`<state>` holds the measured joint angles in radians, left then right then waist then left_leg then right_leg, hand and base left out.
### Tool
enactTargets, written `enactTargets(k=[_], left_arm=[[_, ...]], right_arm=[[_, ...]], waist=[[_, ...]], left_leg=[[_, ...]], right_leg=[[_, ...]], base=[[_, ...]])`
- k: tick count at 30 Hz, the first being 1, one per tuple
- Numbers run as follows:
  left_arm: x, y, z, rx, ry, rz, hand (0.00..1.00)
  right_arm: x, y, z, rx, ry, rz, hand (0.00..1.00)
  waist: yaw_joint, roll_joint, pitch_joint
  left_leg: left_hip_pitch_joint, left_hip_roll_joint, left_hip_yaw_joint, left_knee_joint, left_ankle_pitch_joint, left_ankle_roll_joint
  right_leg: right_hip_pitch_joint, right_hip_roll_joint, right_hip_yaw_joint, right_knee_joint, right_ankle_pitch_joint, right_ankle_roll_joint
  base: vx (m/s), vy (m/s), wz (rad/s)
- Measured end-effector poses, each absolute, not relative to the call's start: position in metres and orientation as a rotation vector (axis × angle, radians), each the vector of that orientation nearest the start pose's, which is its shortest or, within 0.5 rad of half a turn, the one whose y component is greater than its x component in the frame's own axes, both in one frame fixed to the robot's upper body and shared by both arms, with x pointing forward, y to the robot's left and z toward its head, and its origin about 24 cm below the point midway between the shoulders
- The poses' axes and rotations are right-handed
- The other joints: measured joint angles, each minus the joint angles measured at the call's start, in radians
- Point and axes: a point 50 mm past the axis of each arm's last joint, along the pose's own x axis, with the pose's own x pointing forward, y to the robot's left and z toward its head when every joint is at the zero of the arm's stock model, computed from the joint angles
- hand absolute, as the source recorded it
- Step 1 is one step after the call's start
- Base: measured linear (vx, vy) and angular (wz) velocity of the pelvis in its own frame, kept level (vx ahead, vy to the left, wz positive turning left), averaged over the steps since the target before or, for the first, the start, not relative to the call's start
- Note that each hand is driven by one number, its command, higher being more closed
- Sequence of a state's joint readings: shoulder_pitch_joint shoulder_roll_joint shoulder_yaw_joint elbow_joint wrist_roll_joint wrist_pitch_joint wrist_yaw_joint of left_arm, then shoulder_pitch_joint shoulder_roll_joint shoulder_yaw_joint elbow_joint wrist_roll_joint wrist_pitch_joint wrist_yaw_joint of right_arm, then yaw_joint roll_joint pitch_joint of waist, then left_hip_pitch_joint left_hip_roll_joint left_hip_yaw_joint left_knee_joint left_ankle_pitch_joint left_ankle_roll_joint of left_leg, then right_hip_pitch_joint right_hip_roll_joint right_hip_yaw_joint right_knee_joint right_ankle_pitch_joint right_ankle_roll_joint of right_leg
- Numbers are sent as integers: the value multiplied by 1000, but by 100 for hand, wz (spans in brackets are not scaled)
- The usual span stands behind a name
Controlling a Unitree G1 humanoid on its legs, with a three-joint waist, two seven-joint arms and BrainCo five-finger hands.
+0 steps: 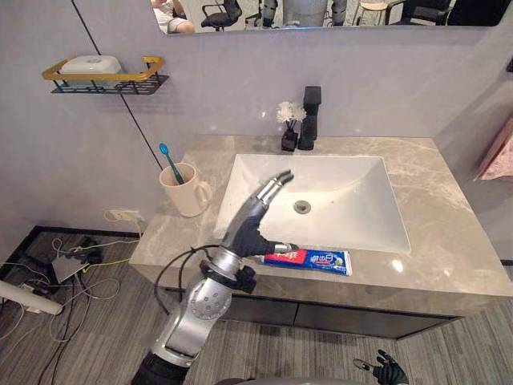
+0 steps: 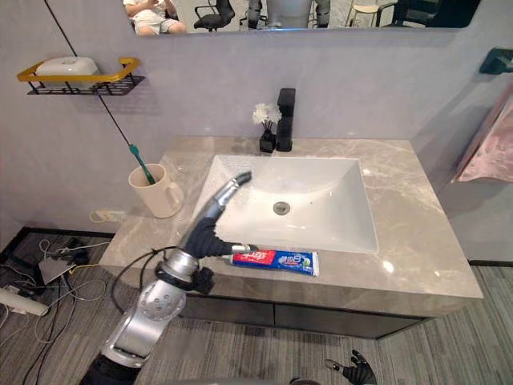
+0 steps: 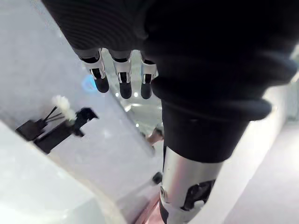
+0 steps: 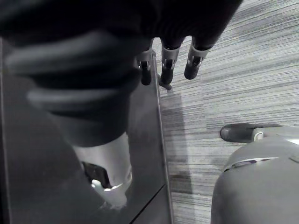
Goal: Organize washtable
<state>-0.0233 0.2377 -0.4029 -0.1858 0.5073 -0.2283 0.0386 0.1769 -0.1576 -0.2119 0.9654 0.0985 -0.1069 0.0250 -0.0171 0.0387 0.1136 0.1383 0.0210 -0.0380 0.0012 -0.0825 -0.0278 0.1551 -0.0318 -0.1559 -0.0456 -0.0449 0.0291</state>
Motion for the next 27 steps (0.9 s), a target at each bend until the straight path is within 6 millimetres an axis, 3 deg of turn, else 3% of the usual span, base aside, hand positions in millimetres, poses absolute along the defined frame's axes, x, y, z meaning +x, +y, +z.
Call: enactTargets(k=[6, 12, 22, 23, 27], left_arm=[[234, 79, 63, 761, -373, -460, 0], [236, 76, 55, 826, -354, -485, 0], [238, 79, 43, 882, -307, -491, 0], [238, 79, 43, 883, -307, -492, 100], [240, 82, 34, 906, -268, -505, 100]], right_arm=[[84, -239, -148, 32, 983, -320, 0], [92, -237, -147, 36, 960, -313, 0], [89, -236, -148, 46, 967, -317, 0], [90, -236, -148, 46, 966, -317, 0], [92, -236, -147, 45, 961, -314, 0]], waist=[[-15, -12, -2], [-21, -15, -4], [-24, -14, -5], [-24, -14, -5], [-26, -14, -5]], left_leg=[[5, -1, 8, -2, 0, 0], [9, -3, 15, -2, 0, 0], [14, -3, 19, -3, 1, 0], [14, -3, 19, -4, 1, 0], [15, -3, 19, -5, 1, 0]], right_leg=[[14, 0, 0, -19, 6, 3], [16, -2, 15, -27, 16, 6], [26, -2, 17, -49, 33, 8], [32, -2, 17, -53, 35, 7], [31, 0, 17, -53, 35, 7]], base=[[5, 1, -2], [-36, 4, -7], [-48, -5, -1], [0, 0, 0], [0, 0, 0]])
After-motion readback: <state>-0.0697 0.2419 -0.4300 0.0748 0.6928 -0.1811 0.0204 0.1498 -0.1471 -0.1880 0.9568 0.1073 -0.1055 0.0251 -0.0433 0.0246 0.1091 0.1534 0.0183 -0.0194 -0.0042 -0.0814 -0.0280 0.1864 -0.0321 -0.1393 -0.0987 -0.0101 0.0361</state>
